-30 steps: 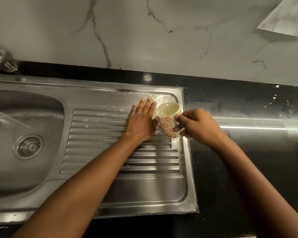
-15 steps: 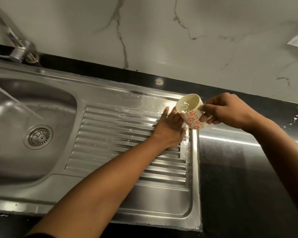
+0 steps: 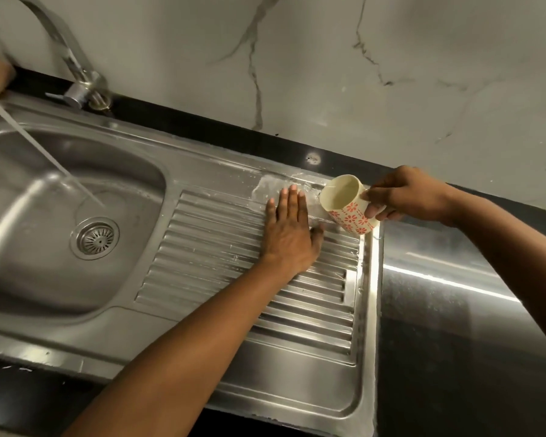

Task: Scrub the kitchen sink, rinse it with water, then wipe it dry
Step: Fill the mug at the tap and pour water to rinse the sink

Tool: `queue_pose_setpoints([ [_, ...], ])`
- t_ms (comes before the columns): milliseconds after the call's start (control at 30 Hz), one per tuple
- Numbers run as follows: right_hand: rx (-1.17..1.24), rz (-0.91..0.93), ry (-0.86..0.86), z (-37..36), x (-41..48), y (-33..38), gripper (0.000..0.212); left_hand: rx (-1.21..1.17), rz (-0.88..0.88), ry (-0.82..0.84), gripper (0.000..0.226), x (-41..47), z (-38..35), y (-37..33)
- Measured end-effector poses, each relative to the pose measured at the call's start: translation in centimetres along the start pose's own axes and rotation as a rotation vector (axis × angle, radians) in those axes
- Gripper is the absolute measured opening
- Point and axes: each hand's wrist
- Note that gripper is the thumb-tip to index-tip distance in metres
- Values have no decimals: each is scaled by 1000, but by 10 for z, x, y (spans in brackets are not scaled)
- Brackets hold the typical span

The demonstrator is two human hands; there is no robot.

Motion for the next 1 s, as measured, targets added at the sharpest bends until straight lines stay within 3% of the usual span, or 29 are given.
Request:
queue_pose_setpoints([
  [100,55,-17,28,6,8,10,23,13,-120,-6,82,9,2,-3],
  [200,-68,2,3,10,16,22,20,34,-203,24,78,23,7,-6],
  [500,-327,100,-33,1,41,72,21,-20,-76,2,81,27,10,20],
  [667,-247,138,2,-5,44,91,21,-53,68,-37,85,21,16,49],
  [833,20,107,82,3,37,79,23,-47,278,-30,90,6,21,68],
  [900,89,94,104,10,29,68,24,-48,273,-29,90,2,23,64],
  [1000,98,69,107,21,14,48,26,-70,105,-7,83,-1,21,46],
])
Point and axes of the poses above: each hand's wrist, its own x-axis towards the middle knuckle, its own z-axis out of the back of the hand, y = z × x, and after that the axes turned 5 degrees about -z, right-handed
